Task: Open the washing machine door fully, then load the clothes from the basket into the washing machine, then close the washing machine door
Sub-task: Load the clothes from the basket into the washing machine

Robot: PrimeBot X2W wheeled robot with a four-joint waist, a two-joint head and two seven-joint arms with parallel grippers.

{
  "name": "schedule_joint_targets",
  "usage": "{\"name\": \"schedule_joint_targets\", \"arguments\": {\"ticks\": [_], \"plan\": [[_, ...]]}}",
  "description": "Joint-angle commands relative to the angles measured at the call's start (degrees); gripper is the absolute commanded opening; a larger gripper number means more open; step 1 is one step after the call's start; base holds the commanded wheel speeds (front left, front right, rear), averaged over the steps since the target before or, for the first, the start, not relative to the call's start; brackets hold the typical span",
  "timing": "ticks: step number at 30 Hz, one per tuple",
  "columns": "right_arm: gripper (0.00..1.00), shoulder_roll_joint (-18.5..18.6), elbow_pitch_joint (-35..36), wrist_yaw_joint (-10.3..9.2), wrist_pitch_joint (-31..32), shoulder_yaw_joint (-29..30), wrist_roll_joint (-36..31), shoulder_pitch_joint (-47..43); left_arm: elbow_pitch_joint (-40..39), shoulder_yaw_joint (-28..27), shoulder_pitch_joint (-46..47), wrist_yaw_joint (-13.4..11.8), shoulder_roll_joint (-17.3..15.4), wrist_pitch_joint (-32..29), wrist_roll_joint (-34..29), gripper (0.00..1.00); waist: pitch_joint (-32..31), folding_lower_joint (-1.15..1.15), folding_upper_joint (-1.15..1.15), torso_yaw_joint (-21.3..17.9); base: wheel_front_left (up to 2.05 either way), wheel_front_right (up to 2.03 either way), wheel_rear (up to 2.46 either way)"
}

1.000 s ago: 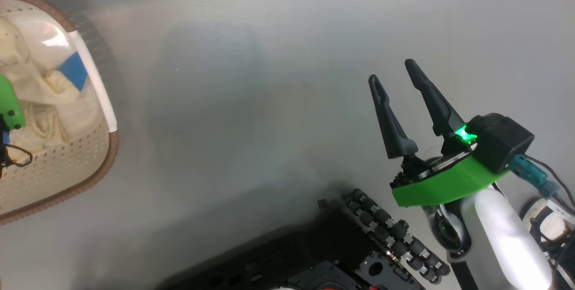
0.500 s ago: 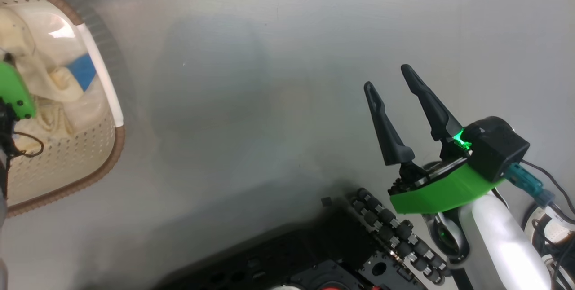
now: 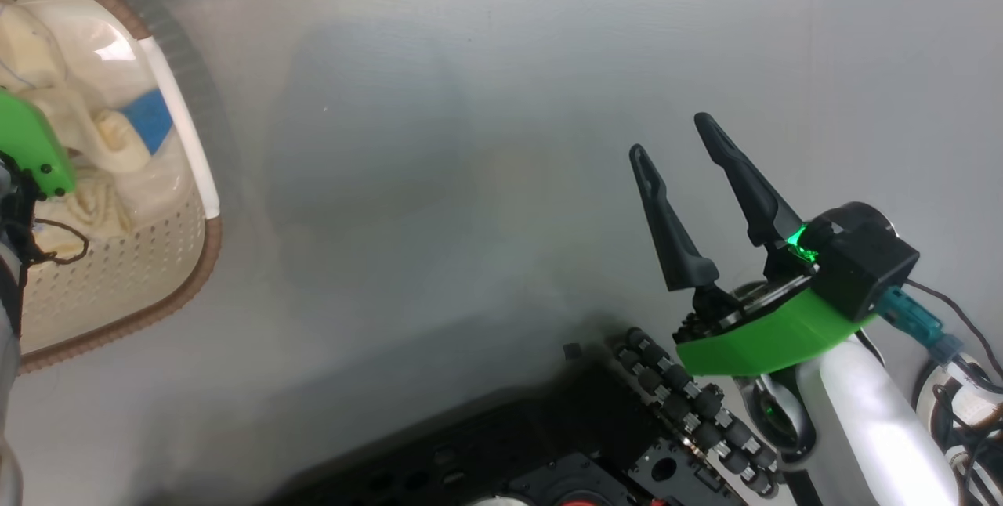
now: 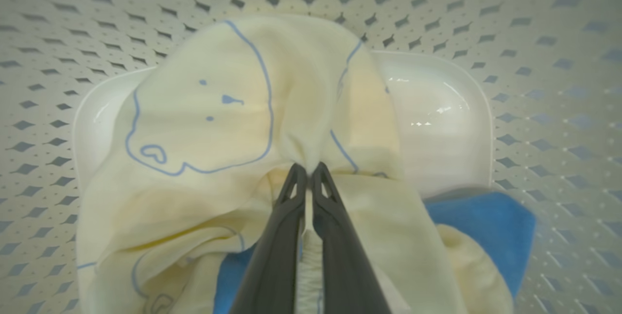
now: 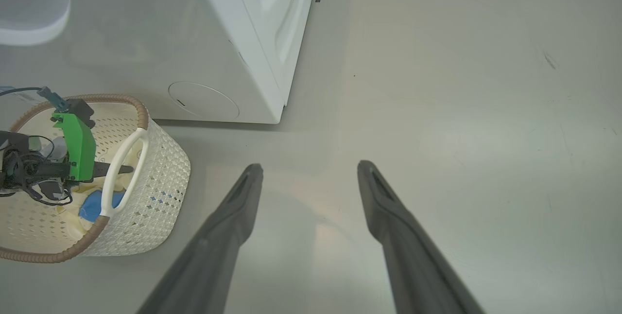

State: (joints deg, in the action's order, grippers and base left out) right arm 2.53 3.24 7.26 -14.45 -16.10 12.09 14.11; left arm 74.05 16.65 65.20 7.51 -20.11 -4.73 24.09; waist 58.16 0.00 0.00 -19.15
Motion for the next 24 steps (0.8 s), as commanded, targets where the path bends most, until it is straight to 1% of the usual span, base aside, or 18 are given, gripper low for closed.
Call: {"name": "schedule_joint_targets", "arguments": {"ticks": [1, 13, 20, 24], "plan": [[1.0, 0.35, 1.3, 0.23, -0.55, -1.13, 0.14, -2.84, -0.71, -0.41, -0.78, -0.04, -2.26, 0.06, 0.41, 0.0, -0.06, 0.0, 0.0, -0.01, 0.0, 0.0, 0.0], [1.0, 0.35, -0.41, 0.23, -0.55, -2.3, 2.71, 2.13, -2.35, 3.17, -2.63, -0.03, -4.31, 2.05, 5.59, 0.0, -2.71, 0.0, 0.0, -0.97, 0.0, 0.0, 0.0], [1.0, 0.35, -1.99, 0.23, -0.55, -3.76, 4.49, 5.64, -2.87, 2.98, -5.51, -0.03, -5.96, 4.77, 9.86, 0.0, -5.66, 0.0, 0.0, -2.17, 0.0, 0.0, 0.0], [1.0, 0.35, -3.35, 0.23, -0.55, -3.71, 4.68, 6.66, -3.8, 3.14, -7.77, -0.03, -5.28, 7.3, 12.07, 0.0, -8.62, 0.0, 0.0, -1.31, 0.0, 0.0, 0.0]]}}
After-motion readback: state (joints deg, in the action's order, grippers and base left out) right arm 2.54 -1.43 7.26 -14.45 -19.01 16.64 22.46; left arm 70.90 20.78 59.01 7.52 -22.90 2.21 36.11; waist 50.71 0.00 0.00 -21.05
